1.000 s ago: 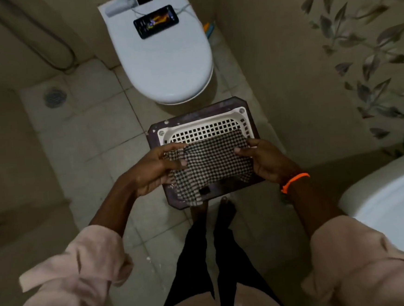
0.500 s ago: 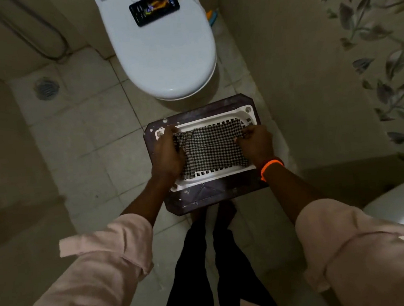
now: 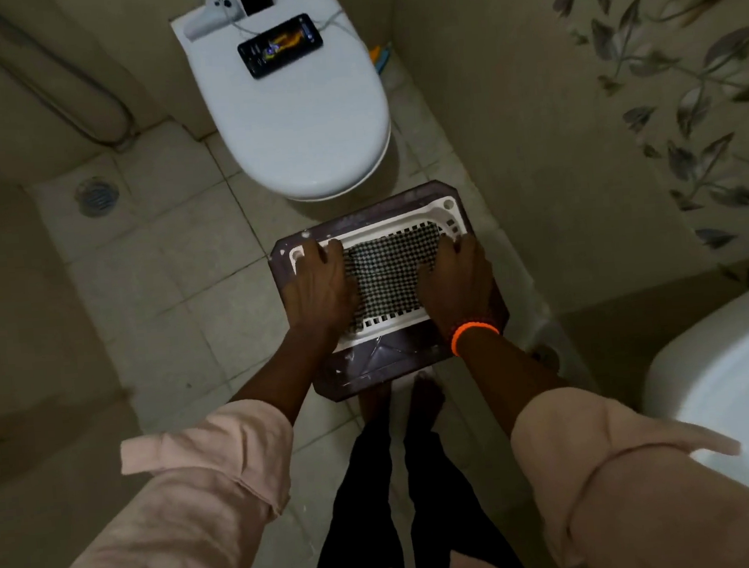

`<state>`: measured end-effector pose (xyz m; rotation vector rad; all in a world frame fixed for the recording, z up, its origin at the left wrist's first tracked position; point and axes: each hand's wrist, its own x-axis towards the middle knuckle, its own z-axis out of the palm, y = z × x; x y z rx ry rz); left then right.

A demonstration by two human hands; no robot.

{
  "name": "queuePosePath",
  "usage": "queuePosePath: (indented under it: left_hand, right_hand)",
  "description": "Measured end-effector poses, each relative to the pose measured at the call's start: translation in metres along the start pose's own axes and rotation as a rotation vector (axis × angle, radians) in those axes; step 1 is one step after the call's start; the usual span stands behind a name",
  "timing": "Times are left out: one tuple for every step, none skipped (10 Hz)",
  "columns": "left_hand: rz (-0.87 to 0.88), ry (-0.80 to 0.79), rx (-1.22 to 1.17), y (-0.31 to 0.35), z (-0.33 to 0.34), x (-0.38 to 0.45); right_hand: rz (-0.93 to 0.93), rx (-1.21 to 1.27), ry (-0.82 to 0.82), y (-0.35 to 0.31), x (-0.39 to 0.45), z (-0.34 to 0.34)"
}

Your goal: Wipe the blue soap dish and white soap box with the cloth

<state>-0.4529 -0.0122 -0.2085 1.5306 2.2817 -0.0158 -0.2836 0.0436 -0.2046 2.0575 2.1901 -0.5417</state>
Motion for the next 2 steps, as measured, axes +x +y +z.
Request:
queuePosePath:
  left_hand:
    - [0.076, -0.018, -0.003, 0.013, -0.021, -0.012]
    - [0.212, -0.001, 0.009, 0.033, -0.038, -0.028]
  right_hand:
    - [-0.015, -0.026, 0.028, 0.000, -0.019, -0.016]
    - [0.002, -0.028, 0.124, 0.005, -0.040, -0.035]
